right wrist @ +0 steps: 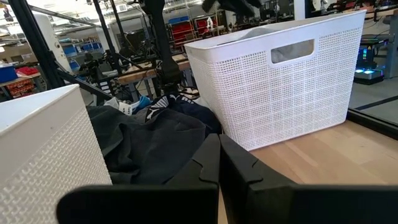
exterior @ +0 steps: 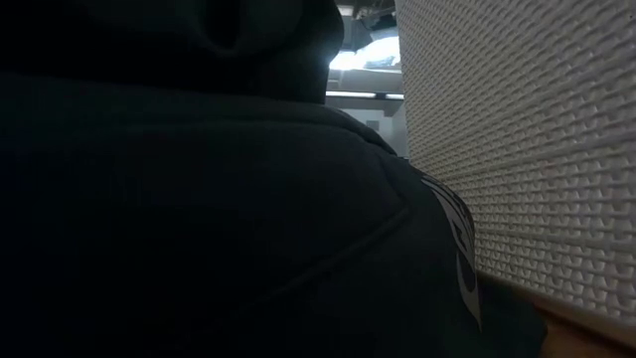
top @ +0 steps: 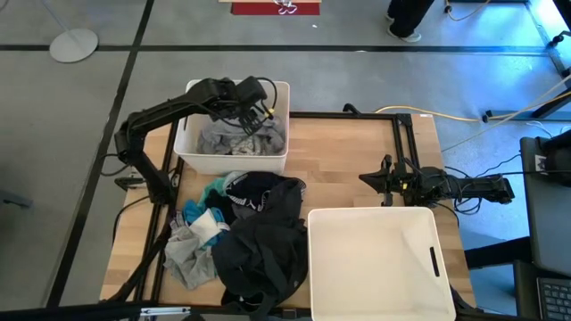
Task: Sort clothes
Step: Put the gray boxer into the top left laundry bin, then put the white socks into the top left laundry bin
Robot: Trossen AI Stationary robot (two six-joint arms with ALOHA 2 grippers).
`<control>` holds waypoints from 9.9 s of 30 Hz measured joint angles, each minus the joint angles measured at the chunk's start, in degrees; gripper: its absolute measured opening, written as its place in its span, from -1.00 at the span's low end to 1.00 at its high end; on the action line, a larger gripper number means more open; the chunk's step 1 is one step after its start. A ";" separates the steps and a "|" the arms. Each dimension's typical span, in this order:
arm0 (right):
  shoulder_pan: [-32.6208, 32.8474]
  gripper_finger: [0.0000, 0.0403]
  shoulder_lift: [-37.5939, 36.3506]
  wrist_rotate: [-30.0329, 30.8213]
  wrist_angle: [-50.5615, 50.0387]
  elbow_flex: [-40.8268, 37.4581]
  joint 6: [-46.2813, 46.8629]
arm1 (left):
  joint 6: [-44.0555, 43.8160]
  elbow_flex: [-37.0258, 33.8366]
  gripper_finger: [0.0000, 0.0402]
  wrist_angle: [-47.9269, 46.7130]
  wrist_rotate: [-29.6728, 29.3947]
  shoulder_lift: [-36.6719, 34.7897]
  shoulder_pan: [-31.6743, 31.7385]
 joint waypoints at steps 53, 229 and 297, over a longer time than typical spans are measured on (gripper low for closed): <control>0.00 -0.98 0.11 -0.57 -0.04 -0.02 1.05 | -96.20 -33.10 -0.02 -5.56 23.34 -9.02 -75.18; 0.00 -0.98 0.85 -0.15 -0.04 -0.02 1.03 | -56.64 -33.38 0.05 -9.69 19.12 -33.71 -35.32; 0.00 -0.98 0.83 0.54 0.00 -0.02 1.01 | -57.01 -51.09 -0.98 18.83 17.69 -38.78 -56.54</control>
